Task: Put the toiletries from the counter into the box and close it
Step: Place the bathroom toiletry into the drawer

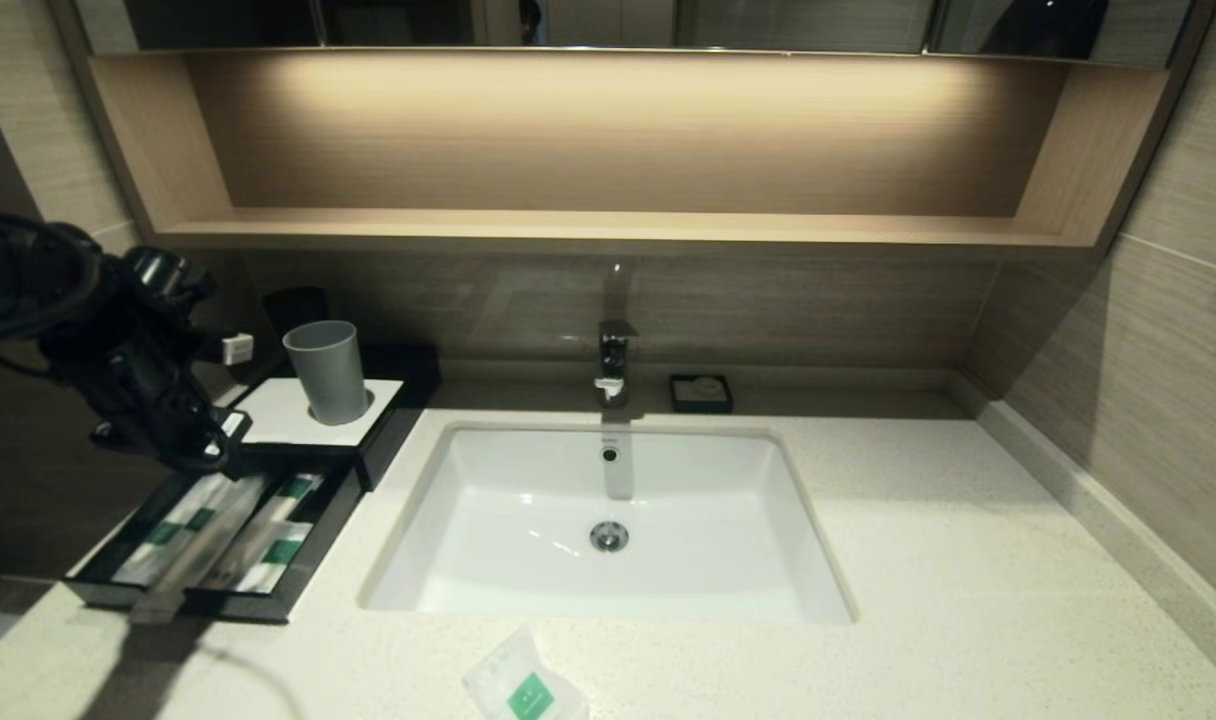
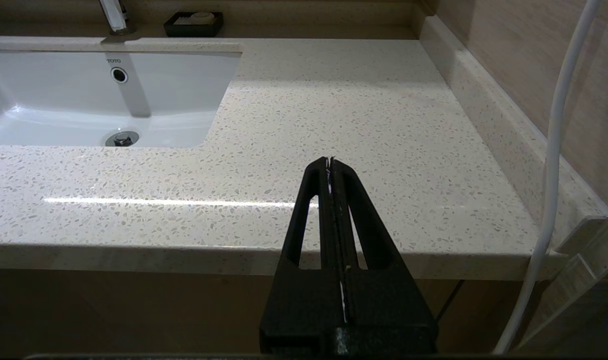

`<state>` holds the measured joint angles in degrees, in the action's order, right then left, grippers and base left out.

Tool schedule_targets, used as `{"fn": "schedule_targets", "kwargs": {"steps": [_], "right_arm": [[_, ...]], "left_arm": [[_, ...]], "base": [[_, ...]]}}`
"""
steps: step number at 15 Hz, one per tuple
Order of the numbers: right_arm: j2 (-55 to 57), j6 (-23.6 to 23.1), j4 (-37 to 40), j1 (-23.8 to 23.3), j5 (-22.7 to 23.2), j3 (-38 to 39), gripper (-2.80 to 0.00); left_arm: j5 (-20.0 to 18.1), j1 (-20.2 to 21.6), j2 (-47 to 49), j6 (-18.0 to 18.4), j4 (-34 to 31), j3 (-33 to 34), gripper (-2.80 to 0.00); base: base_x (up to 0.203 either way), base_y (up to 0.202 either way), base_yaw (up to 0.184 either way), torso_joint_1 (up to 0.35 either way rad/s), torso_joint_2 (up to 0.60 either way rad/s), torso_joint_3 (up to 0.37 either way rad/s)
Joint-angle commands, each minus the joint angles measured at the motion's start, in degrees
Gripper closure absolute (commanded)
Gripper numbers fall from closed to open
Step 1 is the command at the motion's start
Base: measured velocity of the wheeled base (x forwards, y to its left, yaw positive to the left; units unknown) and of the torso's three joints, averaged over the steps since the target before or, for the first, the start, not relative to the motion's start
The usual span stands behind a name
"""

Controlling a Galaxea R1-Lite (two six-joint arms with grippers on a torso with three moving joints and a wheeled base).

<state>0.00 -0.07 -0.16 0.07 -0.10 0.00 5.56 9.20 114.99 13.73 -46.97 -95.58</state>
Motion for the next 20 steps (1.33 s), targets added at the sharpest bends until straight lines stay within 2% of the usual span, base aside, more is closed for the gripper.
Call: {"fn": "schedule_targets", "kwargs": {"steps": [1,8,12,20], "right_arm": [[-0.09,-0.01,-0.02,0.01,0.01,0.09,0.0],[-0.09,-0.01,-0.02,0.01,0.01,0.09,0.0],[-0.09,0.02,-0.02,0.01,0.01,0.09,0.0],[-0.09,-0.01,-0.02,0.01,0.01,0.09,0.0]], "left_arm": [[0.06,0.02,-5.37,-0.1,-0.12,4.48,0.0],[0.84,0.42,-4.46,-0.2,-0.27,8.6,0.0],[2.69,1.54,-4.22,-0.19,-0.23,11.15,0.0],[2.7,1.78,-2.49,0.07,-0.31,13.3,0.0]], "base": [[0.0,0.0,0.0,0.0,0.0,0.0],[0.0,0.0,0.0,0.0,0.0,0.0],[0.0,0.0,0.0,0.0,0.0,0.0],[0.0,0.0,0.0,0.0,0.0,0.0]]}}
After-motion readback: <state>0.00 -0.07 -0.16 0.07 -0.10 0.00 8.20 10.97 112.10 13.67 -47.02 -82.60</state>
